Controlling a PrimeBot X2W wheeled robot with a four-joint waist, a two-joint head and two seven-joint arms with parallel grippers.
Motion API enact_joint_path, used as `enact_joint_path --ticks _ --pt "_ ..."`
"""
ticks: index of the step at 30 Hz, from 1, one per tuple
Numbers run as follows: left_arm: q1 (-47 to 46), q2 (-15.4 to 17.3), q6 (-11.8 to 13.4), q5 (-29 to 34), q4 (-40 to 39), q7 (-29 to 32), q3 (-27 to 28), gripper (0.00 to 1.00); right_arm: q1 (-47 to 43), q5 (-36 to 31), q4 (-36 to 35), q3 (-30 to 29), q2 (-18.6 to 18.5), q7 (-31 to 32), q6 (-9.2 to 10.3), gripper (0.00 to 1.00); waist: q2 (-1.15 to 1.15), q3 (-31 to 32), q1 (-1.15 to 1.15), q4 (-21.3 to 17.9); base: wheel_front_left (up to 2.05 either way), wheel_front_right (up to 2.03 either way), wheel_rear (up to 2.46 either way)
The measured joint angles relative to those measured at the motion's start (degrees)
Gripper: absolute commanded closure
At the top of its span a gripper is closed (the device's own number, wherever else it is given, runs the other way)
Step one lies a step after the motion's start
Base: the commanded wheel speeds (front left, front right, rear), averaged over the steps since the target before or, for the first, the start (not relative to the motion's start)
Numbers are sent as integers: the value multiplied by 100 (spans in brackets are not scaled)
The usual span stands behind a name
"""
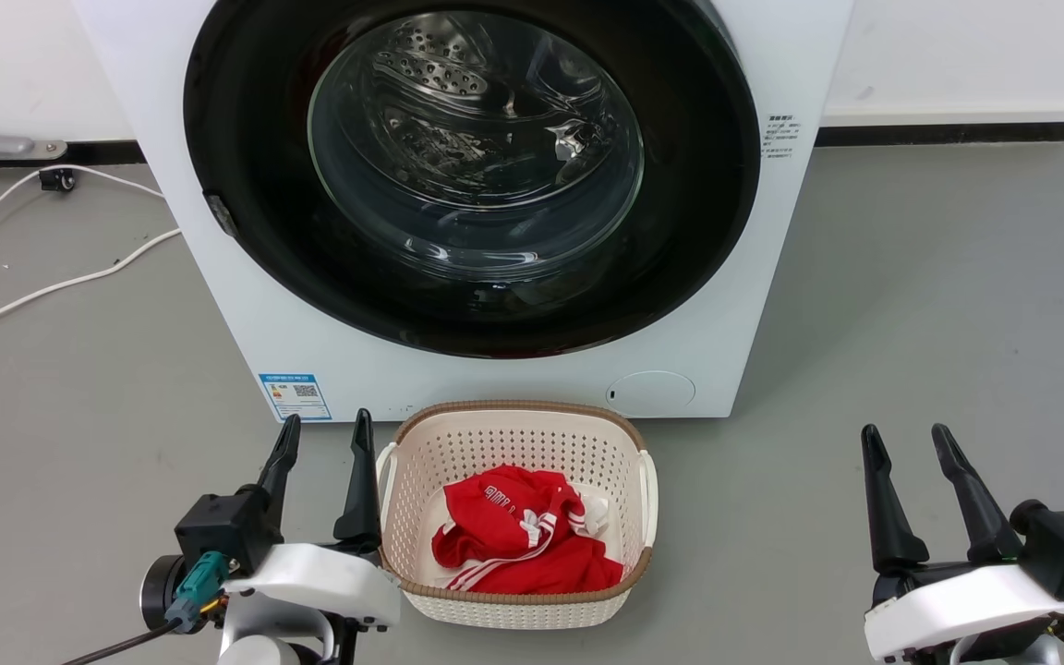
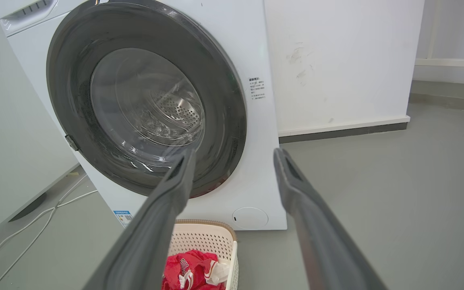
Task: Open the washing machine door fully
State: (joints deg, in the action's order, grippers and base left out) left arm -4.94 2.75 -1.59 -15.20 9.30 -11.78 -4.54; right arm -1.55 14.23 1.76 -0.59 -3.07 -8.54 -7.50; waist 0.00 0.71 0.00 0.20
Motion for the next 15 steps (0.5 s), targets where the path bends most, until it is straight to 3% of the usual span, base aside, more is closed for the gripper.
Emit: enact_joint_path --ticks 15 --pt "-12 2 115 694 -5 -163 -82 0 -64 -621 -48 -7 4 -25 0 0 0 -11 0 13 0 0 0"
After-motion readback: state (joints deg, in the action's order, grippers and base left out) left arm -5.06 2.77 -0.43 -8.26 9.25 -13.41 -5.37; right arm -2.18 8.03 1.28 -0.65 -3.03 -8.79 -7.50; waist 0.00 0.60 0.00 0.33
